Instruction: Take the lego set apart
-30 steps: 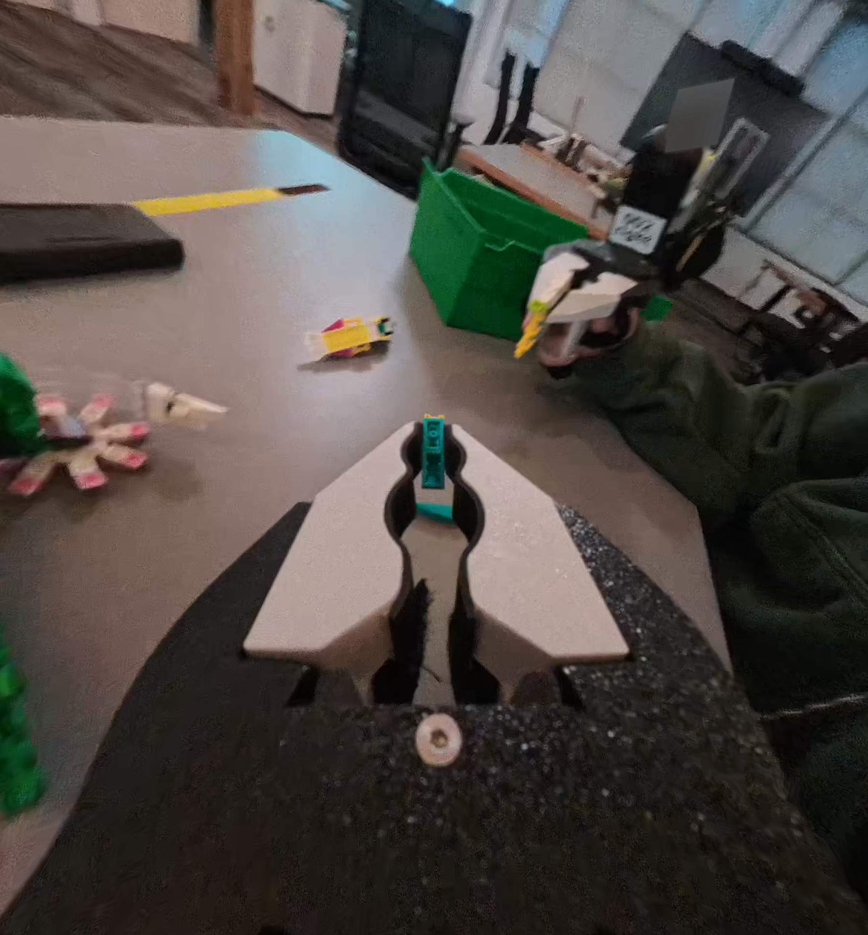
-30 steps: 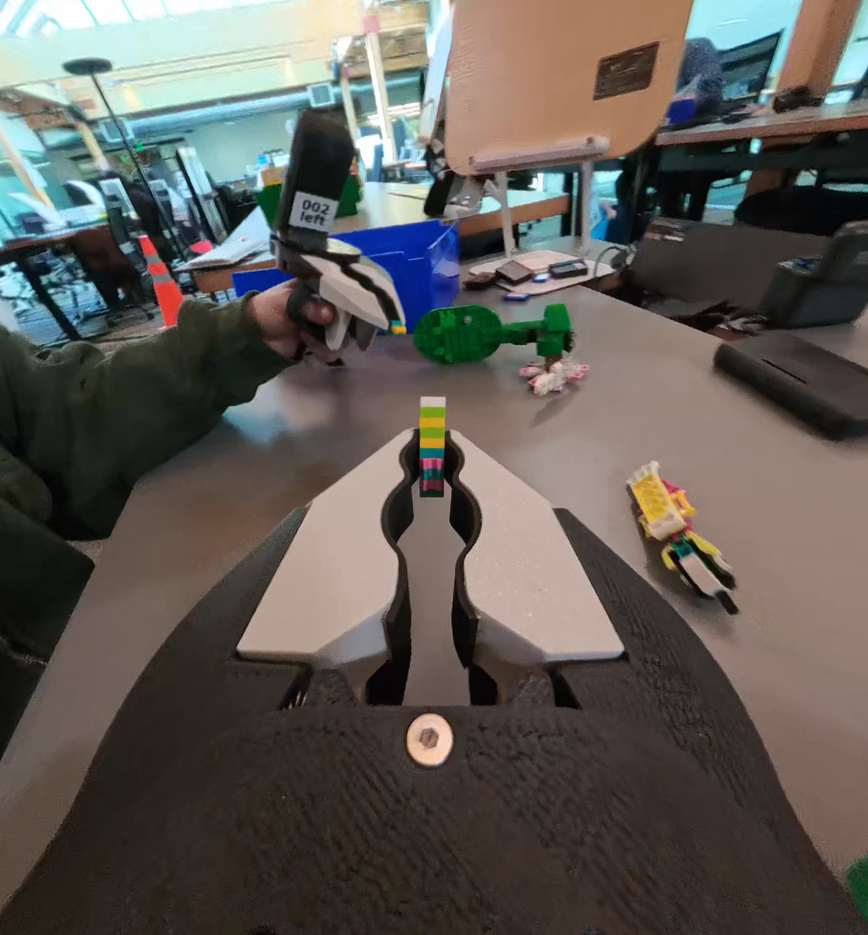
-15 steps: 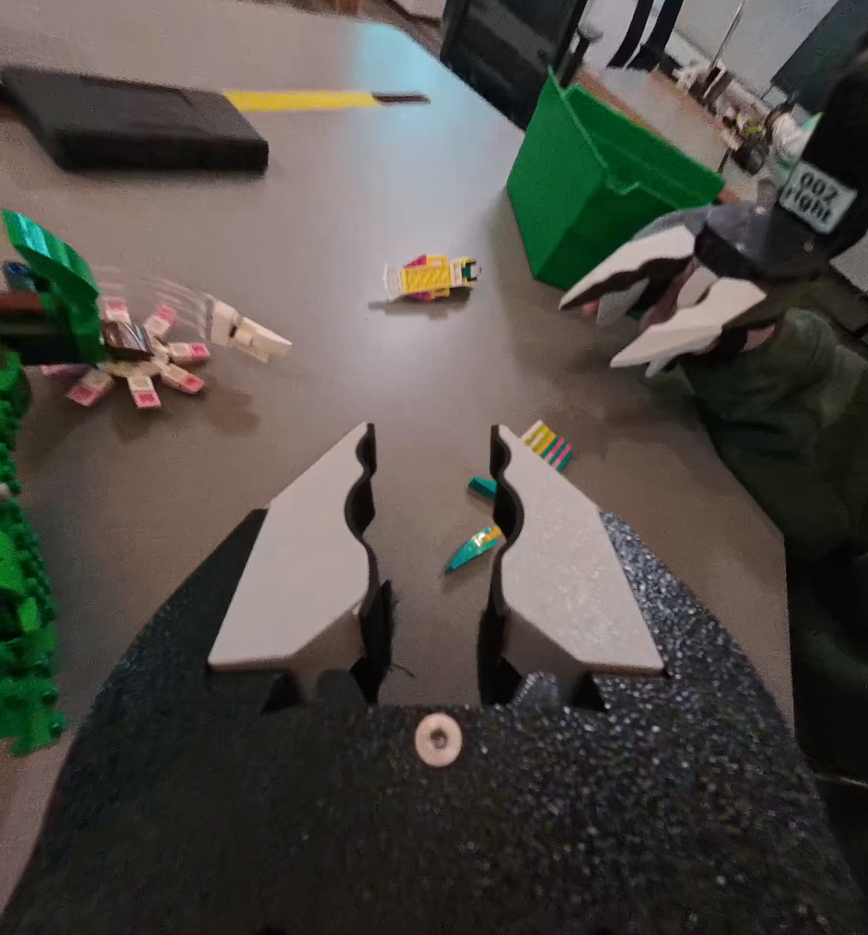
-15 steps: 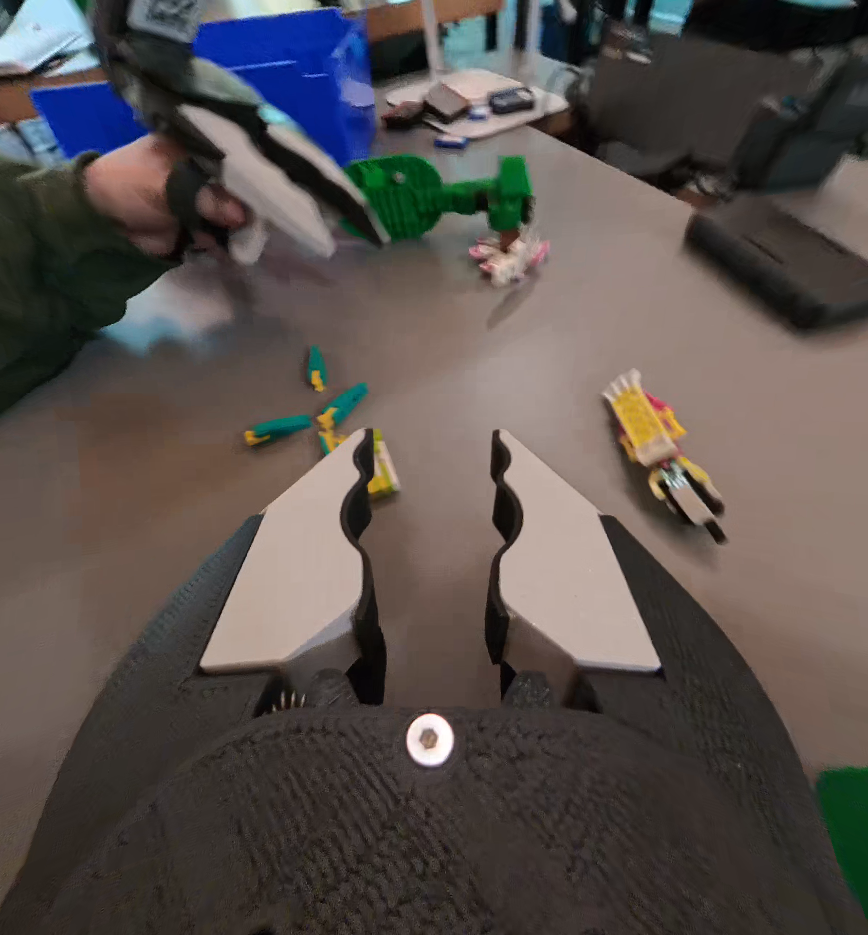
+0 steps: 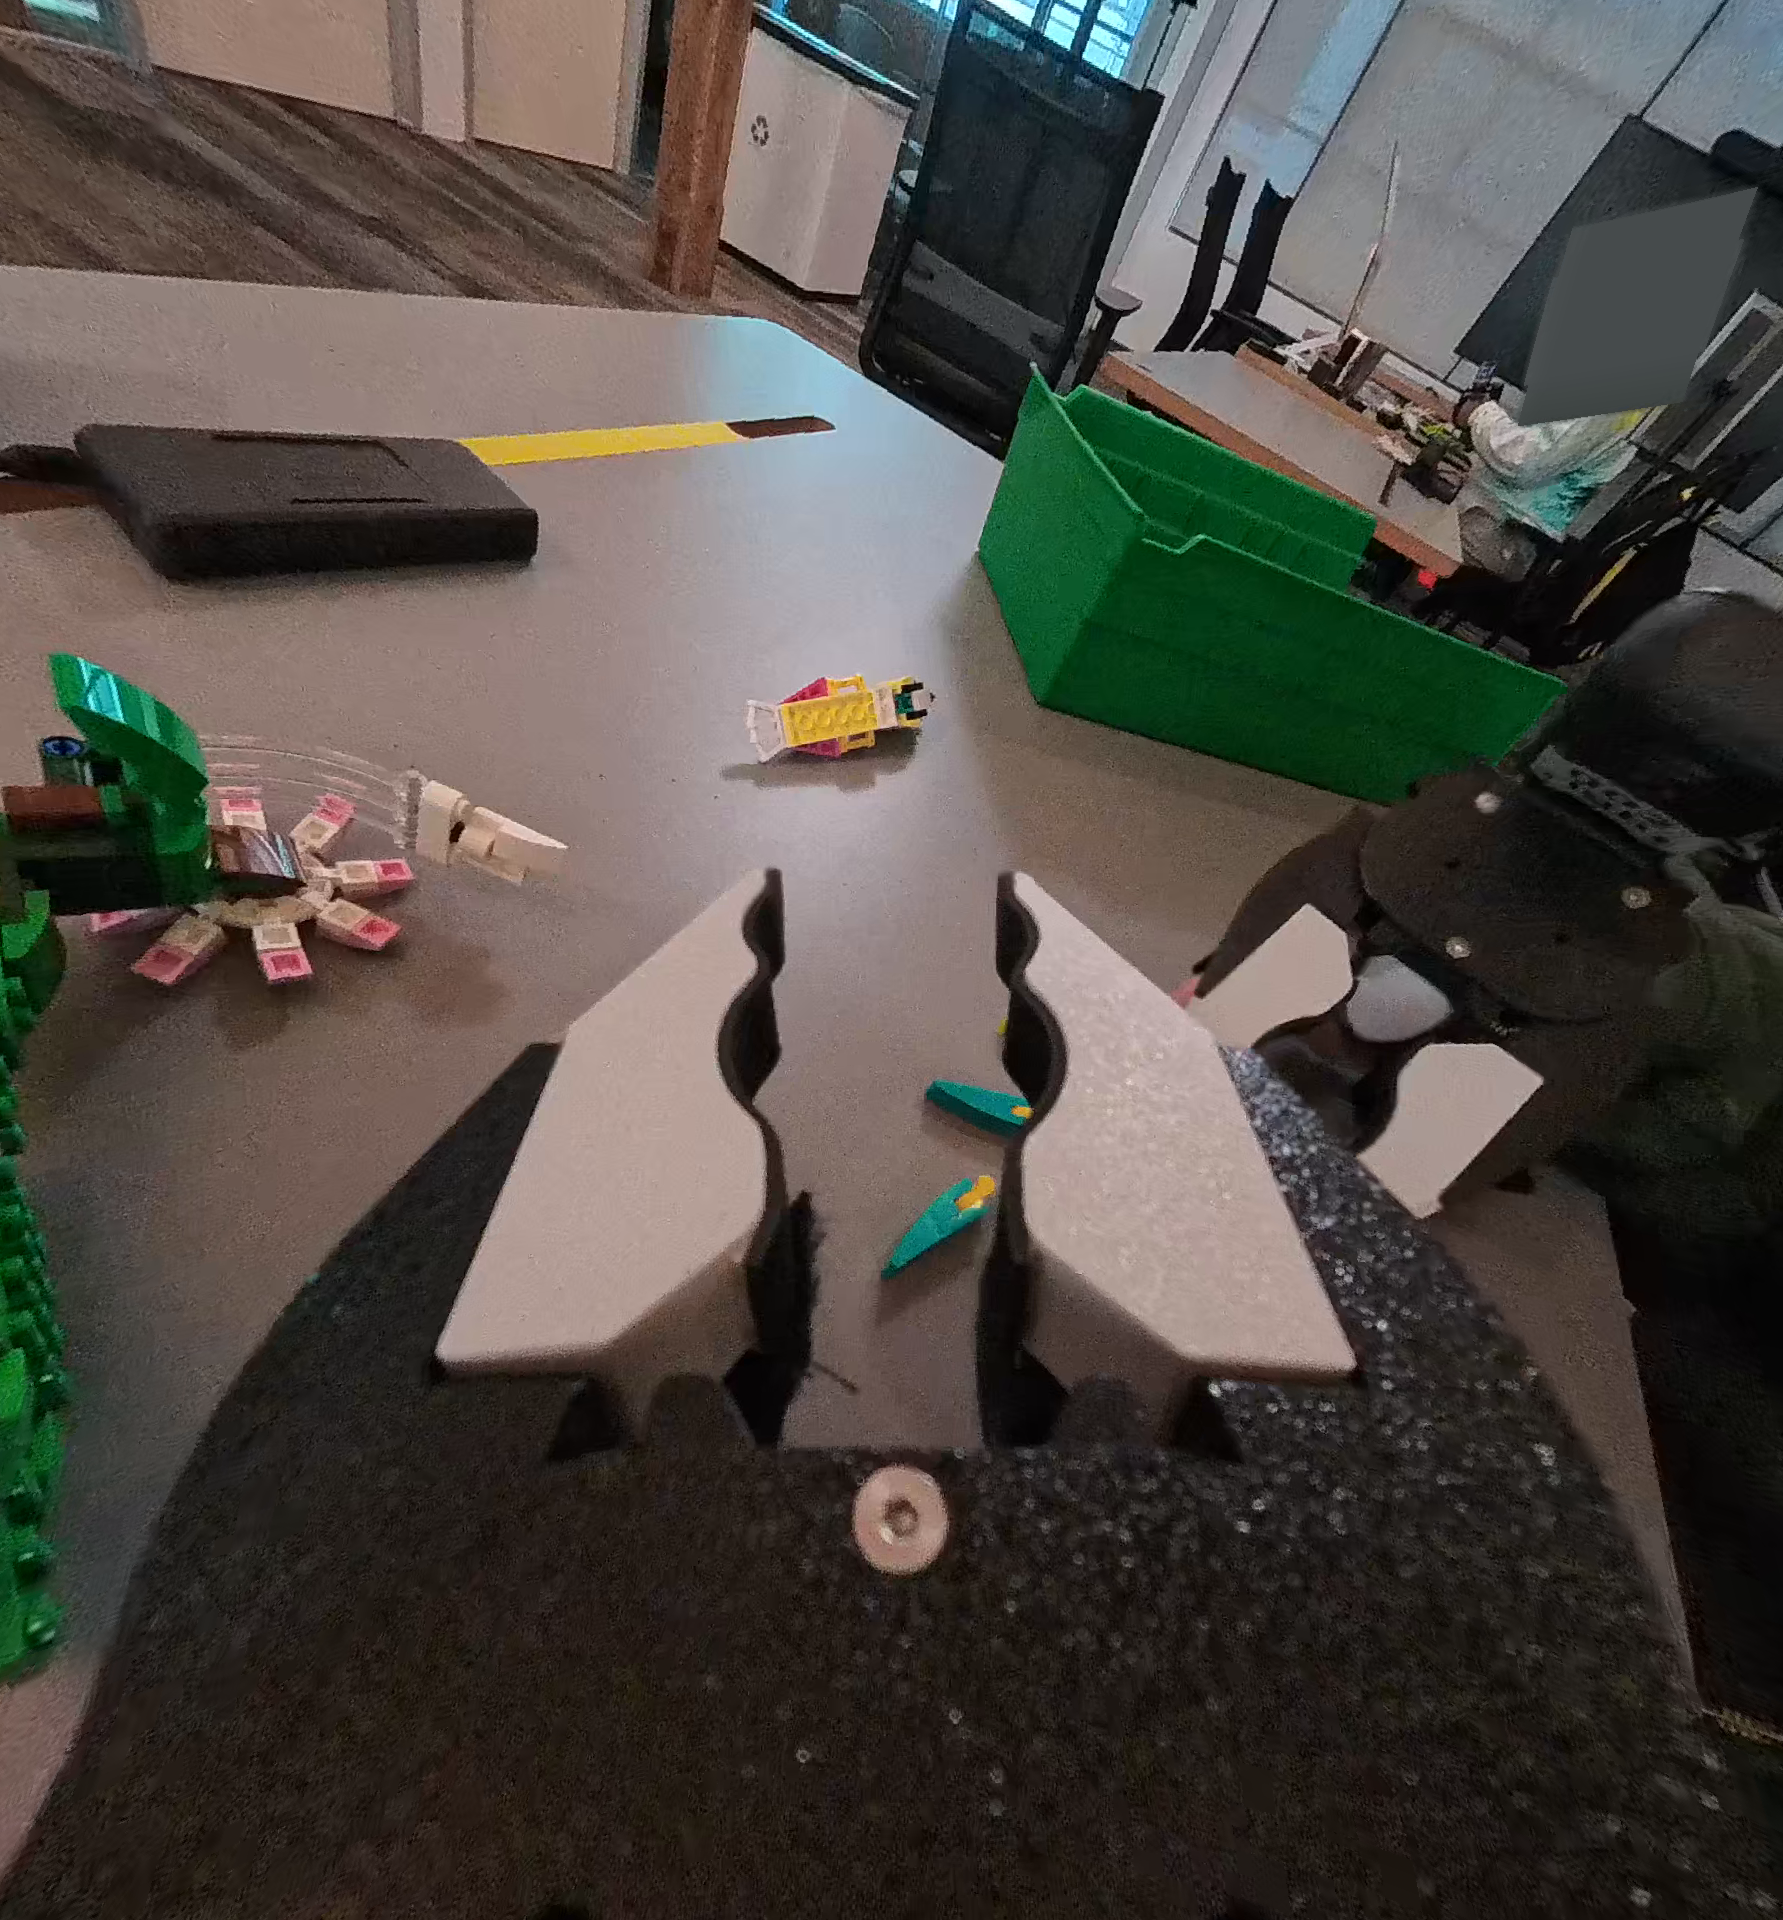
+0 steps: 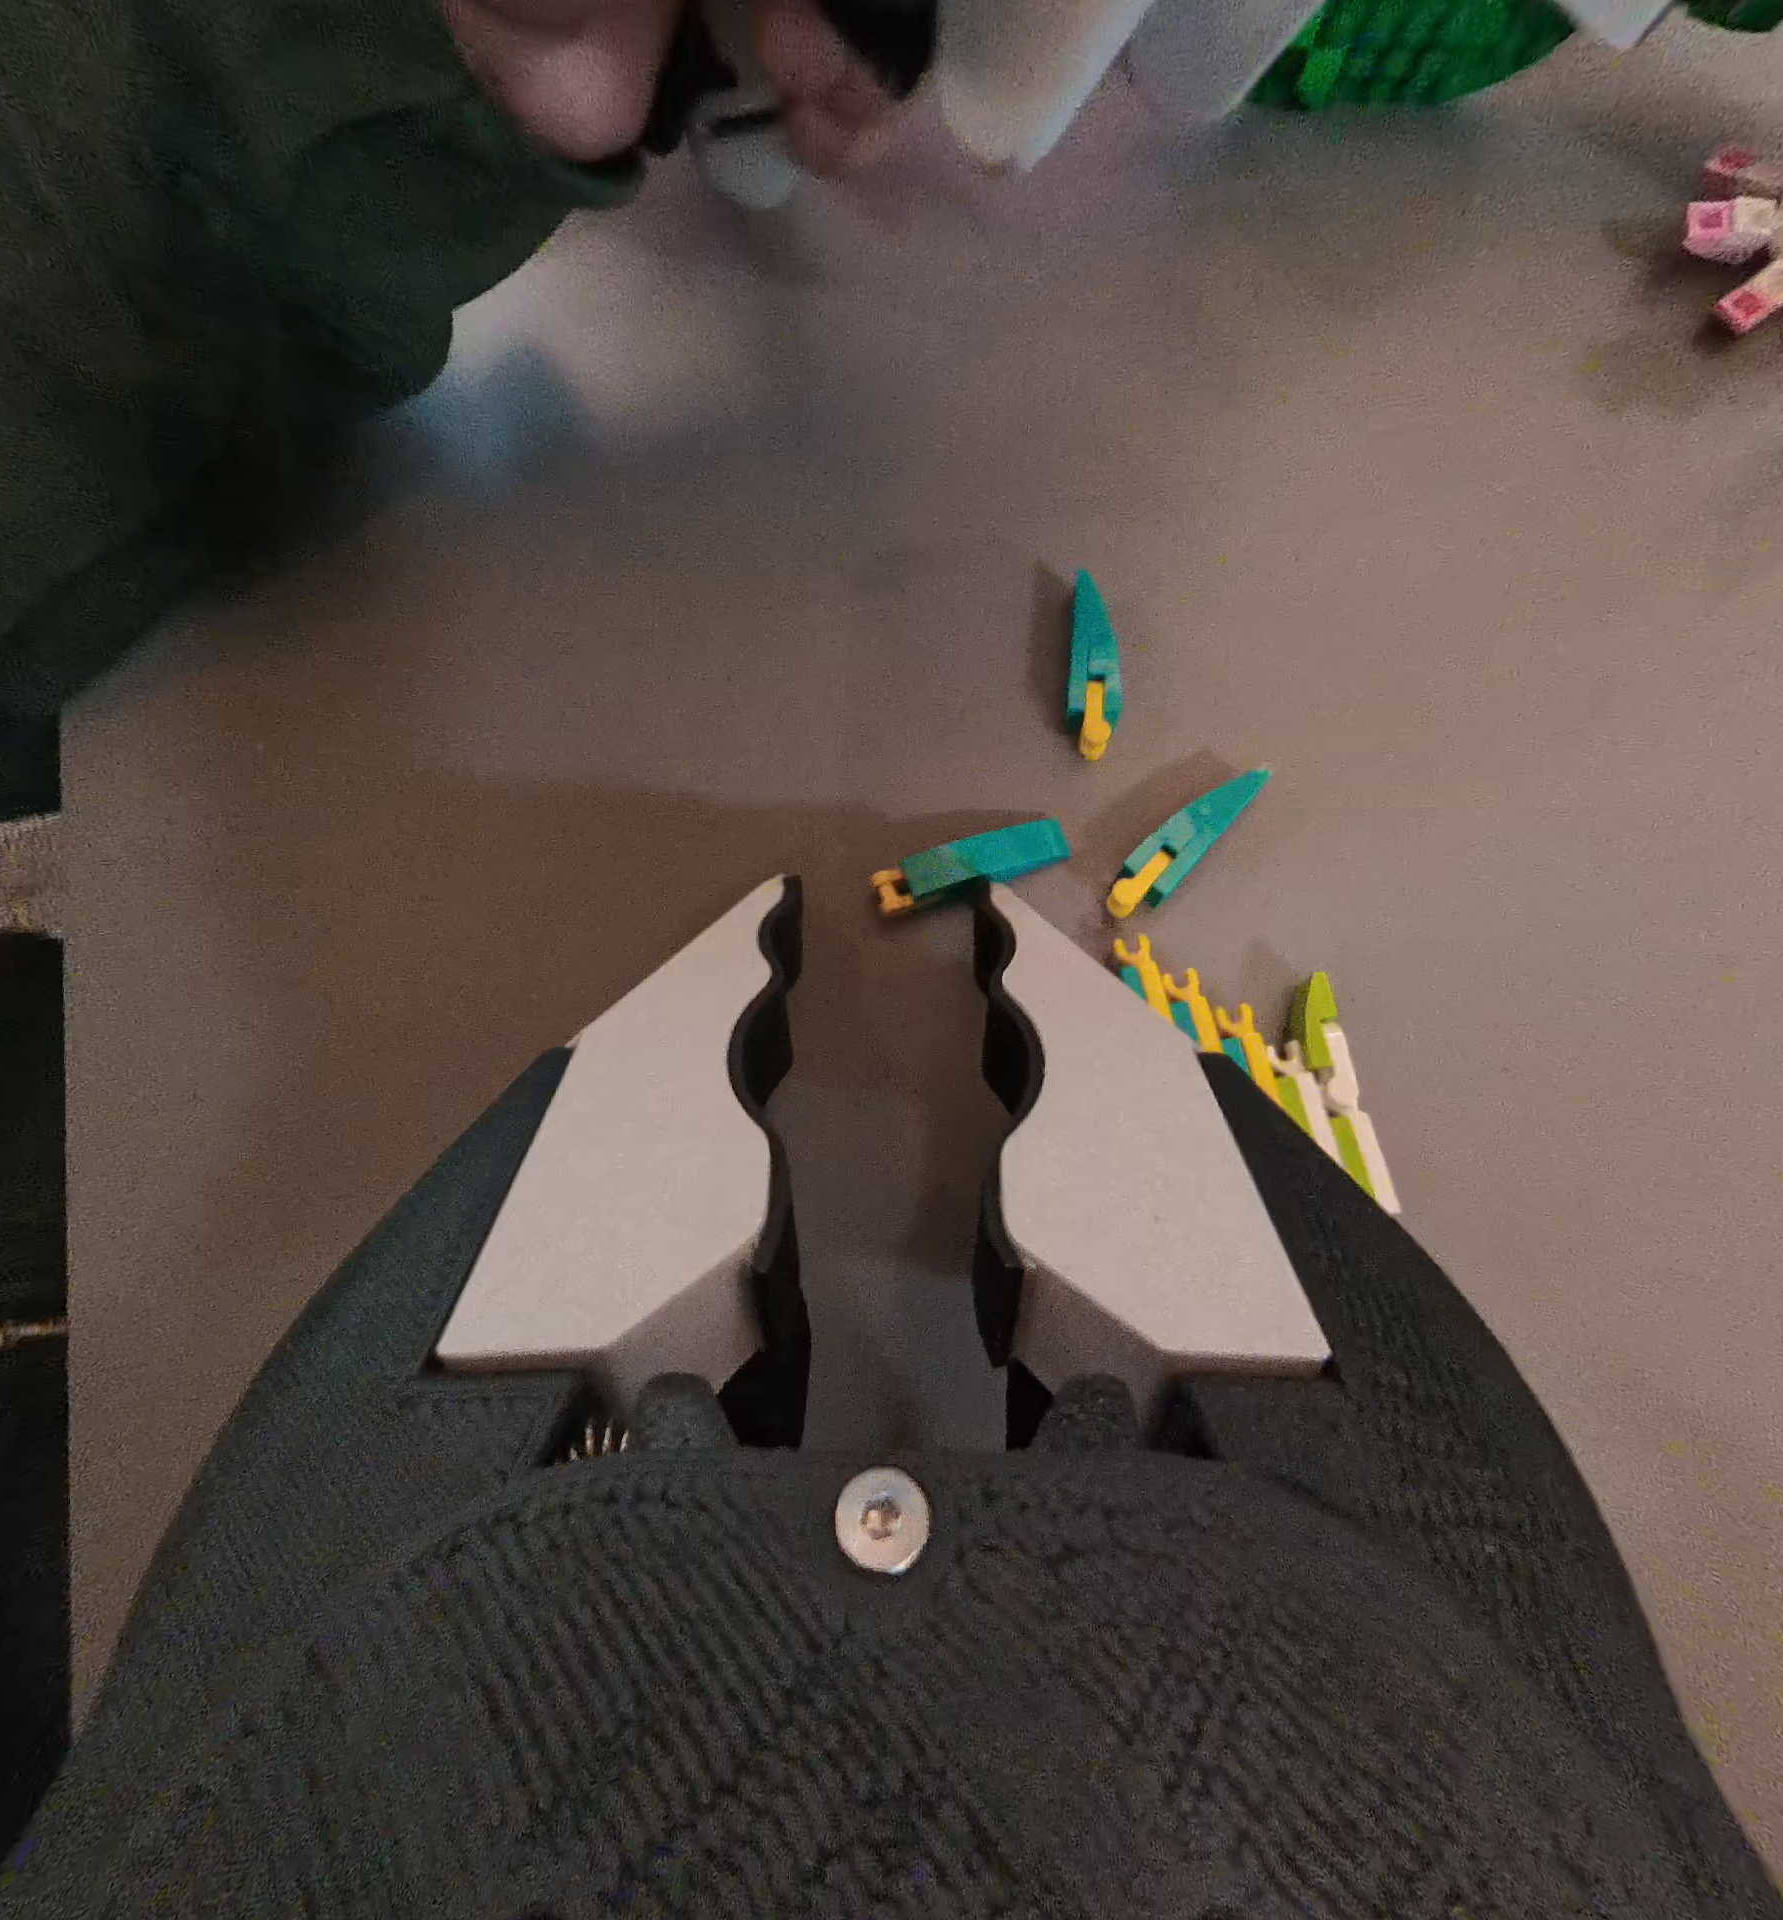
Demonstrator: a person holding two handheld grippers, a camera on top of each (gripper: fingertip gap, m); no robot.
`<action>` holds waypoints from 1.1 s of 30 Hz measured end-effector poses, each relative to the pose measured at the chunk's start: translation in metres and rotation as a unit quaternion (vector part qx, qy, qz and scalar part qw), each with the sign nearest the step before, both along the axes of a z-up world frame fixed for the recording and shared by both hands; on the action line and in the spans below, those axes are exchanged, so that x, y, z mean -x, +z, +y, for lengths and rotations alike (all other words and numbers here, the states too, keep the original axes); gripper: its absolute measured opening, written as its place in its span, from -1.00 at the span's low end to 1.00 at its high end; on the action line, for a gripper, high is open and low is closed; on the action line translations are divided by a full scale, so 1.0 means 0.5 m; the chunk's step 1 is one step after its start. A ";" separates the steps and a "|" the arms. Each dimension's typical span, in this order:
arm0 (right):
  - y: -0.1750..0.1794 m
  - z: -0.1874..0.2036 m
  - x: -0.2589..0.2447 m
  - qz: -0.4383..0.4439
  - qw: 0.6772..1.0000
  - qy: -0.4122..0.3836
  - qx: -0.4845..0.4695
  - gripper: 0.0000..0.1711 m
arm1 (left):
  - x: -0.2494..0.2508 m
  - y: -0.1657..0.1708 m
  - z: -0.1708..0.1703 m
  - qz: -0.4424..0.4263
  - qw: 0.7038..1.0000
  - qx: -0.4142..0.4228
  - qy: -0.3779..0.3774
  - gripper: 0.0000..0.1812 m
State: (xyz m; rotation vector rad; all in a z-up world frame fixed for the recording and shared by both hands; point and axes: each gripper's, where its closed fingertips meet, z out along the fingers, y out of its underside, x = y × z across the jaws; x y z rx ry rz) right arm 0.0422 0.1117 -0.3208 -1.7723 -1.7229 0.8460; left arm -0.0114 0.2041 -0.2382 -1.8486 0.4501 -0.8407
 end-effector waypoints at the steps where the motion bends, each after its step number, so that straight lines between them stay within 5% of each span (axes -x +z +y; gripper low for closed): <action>1: 0.000 0.003 0.009 0.005 1.000 -0.014 0.004 -0.65 | -0.002 -0.002 0.000 0.002 1.000 0.001 -0.001 -0.57; 7: -0.004 0.032 0.029 0.012 0.998 -0.044 -0.051 -0.93 | 0.000 -0.008 0.001 0.008 1.000 0.003 -0.005 -0.59; 12: 0.035 0.061 0.020 0.073 0.994 -0.054 -0.067 -0.94 | -0.015 -0.001 -0.011 -0.023 0.999 0.002 -0.041 -0.69; 15: 0.105 0.069 0.015 0.188 0.980 -0.069 0.015 -0.94 | -0.045 0.020 -0.036 -0.074 0.993 -0.001 -0.096 -0.66; 20: 0.216 0.076 -0.011 0.361 0.904 -0.058 0.224 -0.94 | -0.090 0.088 -0.085 -0.226 0.954 -0.008 -0.197 -0.64; 33: 0.234 0.075 -0.014 0.391 0.894 -0.053 0.212 -0.94 | -0.135 0.075 -0.111 -0.273 0.927 0.027 -0.257 -0.93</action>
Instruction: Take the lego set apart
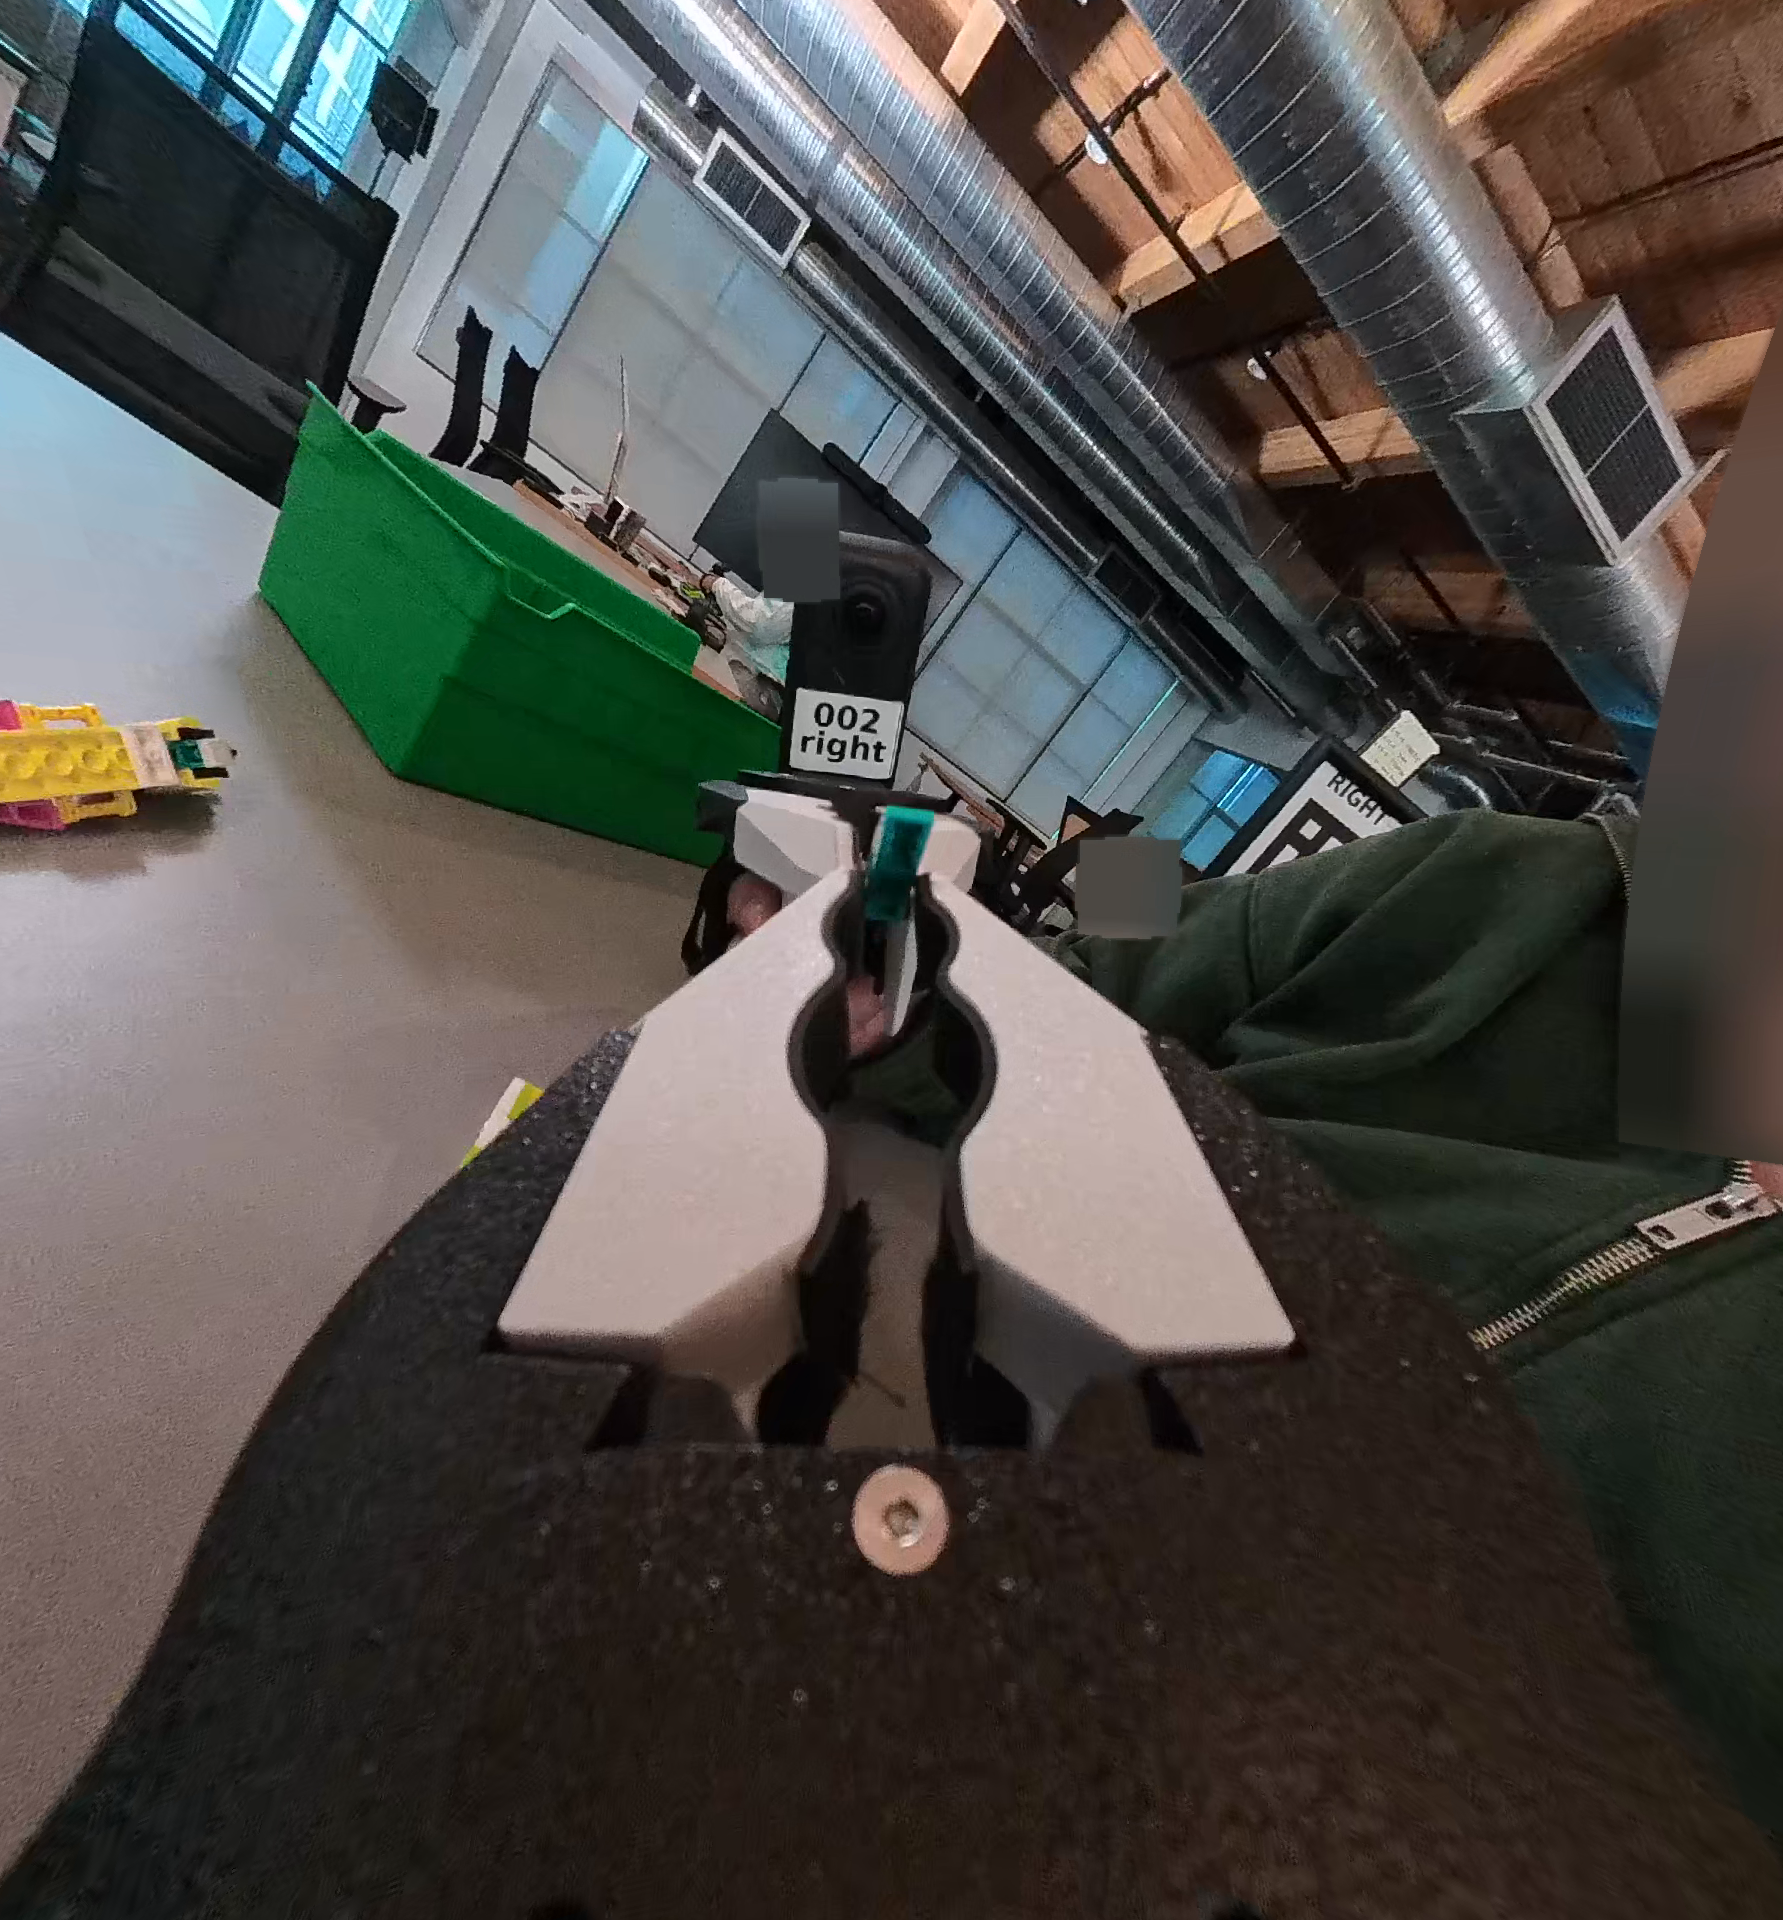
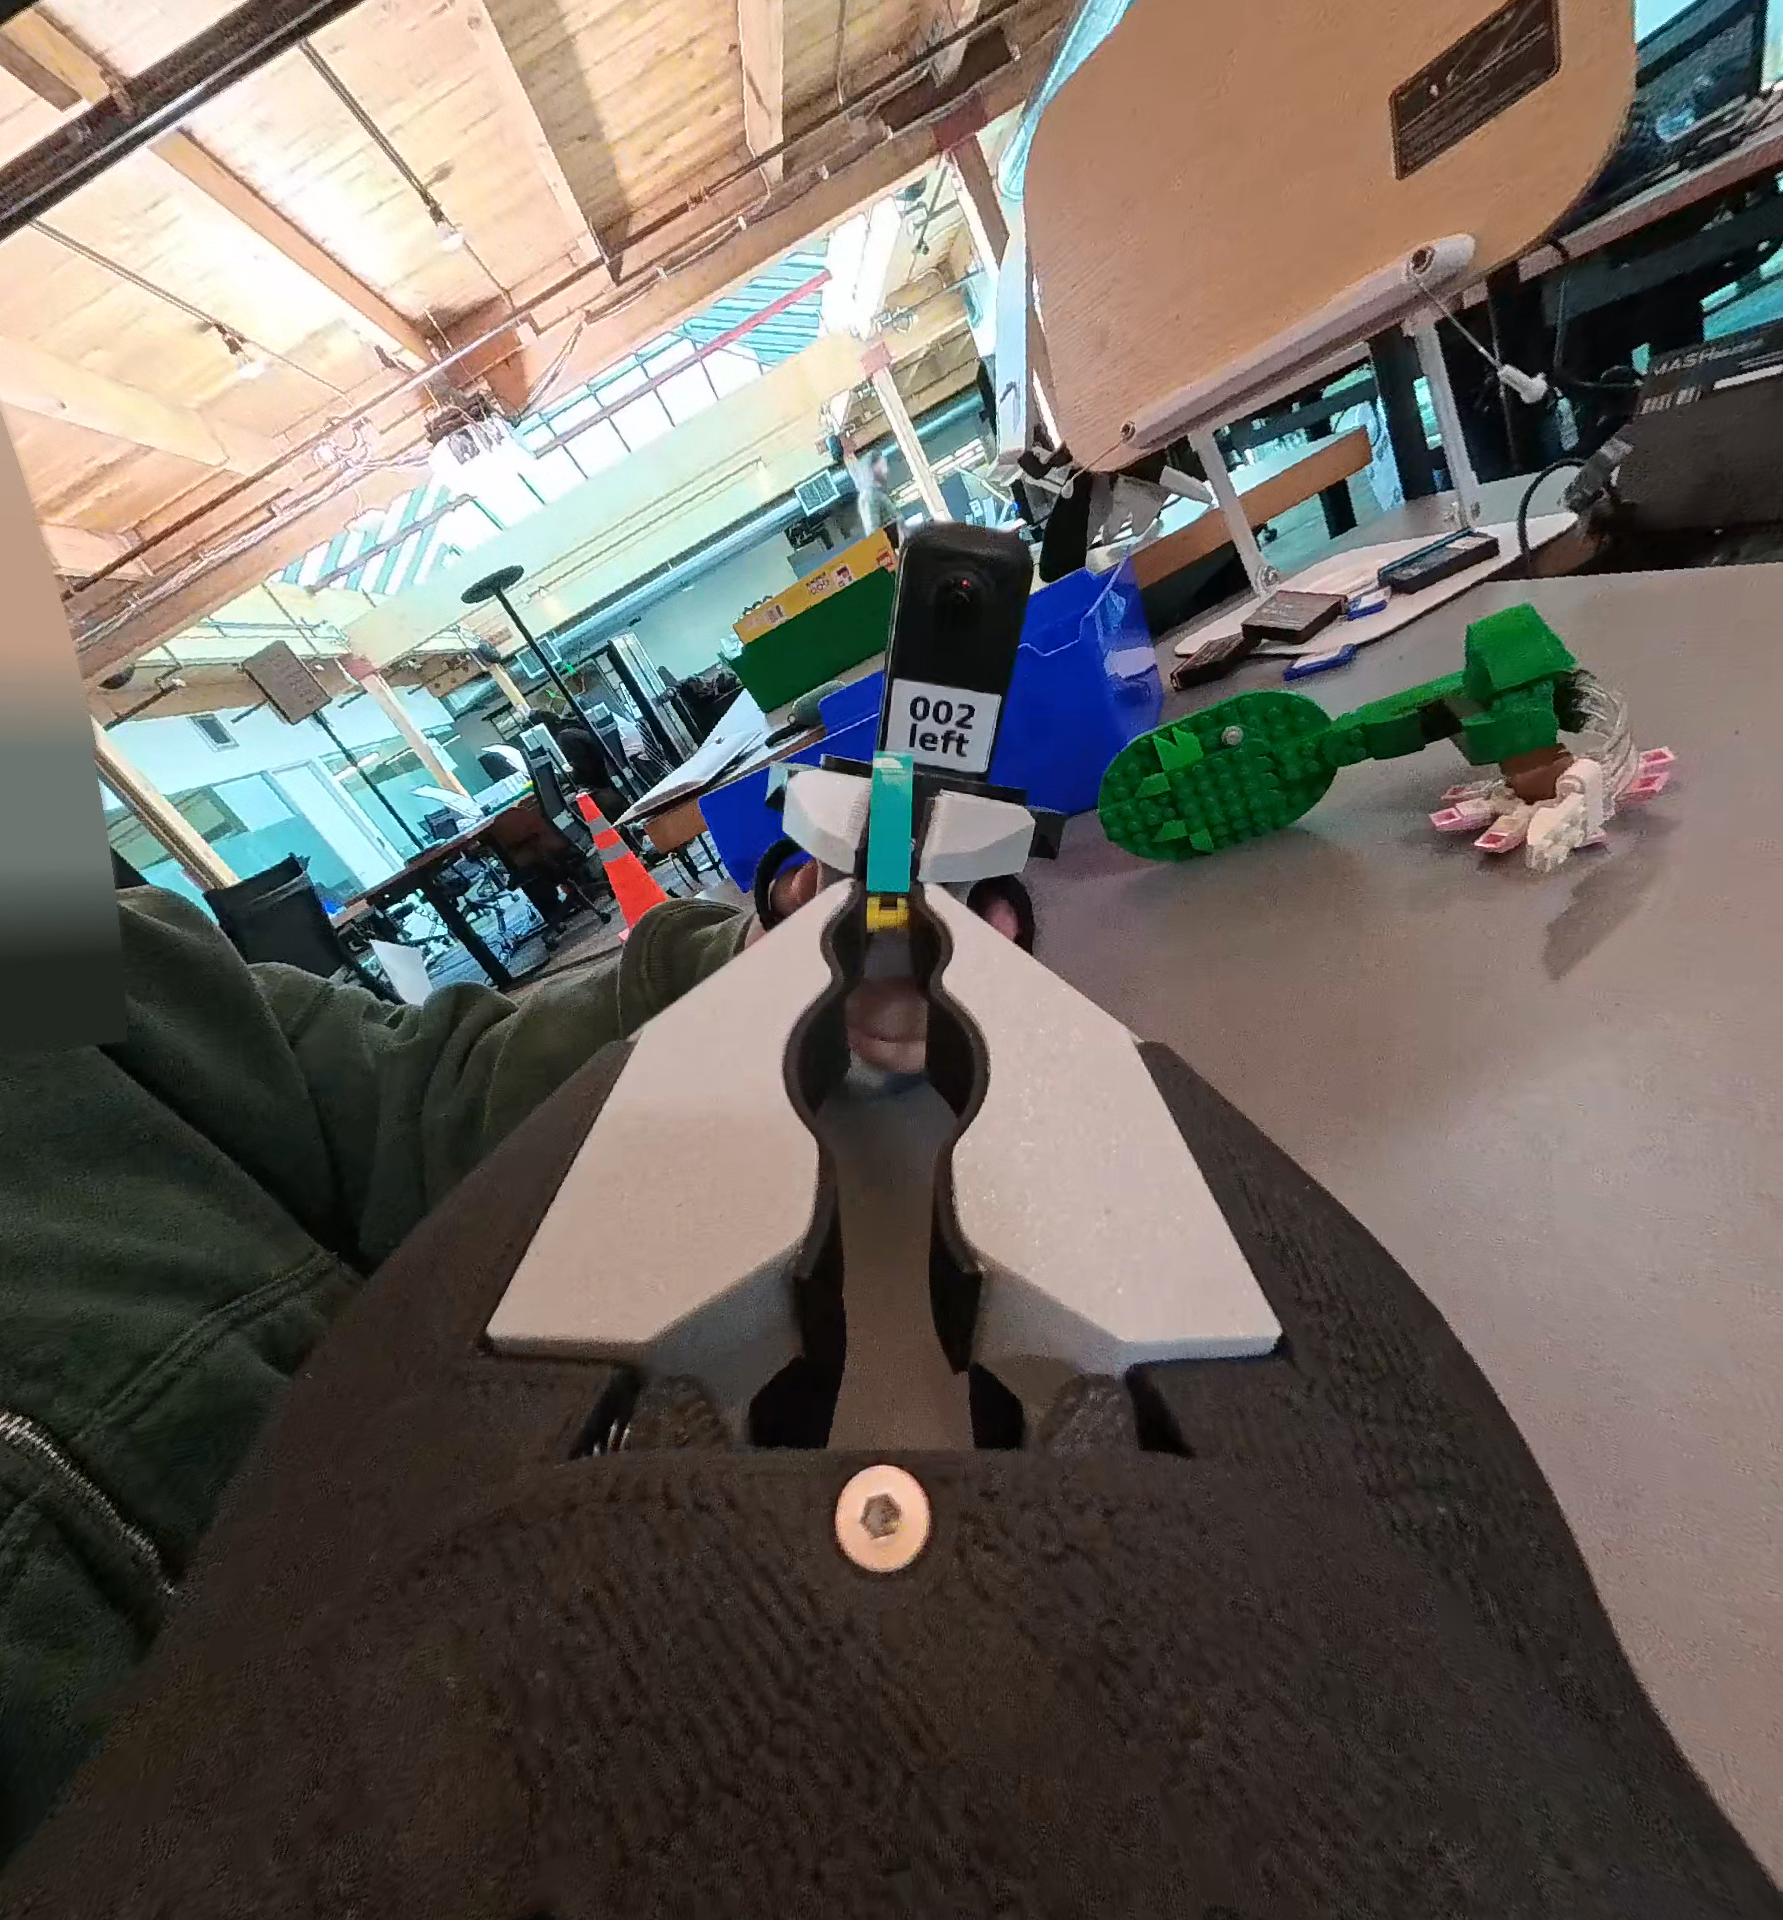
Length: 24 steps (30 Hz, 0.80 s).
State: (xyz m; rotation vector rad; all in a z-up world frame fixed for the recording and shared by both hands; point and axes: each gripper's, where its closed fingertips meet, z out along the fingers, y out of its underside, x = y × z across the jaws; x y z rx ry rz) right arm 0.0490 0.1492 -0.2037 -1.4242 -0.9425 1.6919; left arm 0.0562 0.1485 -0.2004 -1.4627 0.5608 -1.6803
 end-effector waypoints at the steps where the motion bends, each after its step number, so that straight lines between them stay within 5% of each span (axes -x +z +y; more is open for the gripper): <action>1: 0.000 0.000 0.000 0.000 1.000 0.000 0.000 -0.94 | 0.000 0.000 0.000 0.000 1.000 -0.001 0.001 -0.93; 6: 0.000 -0.001 0.000 -0.002 1.000 0.000 -0.006 -0.94 | -0.001 0.001 -0.002 0.011 0.999 -0.032 0.021 -0.94; 15: -0.071 -0.013 -0.013 -0.119 0.983 0.044 -0.132 -0.82 | -0.022 -0.084 -0.016 0.190 0.980 -0.050 -0.005 -0.93; 24: -0.081 -0.021 -0.021 -0.117 0.986 0.088 -0.081 -0.89 | -0.030 -0.079 -0.021 0.162 0.986 -0.011 -0.030 -0.93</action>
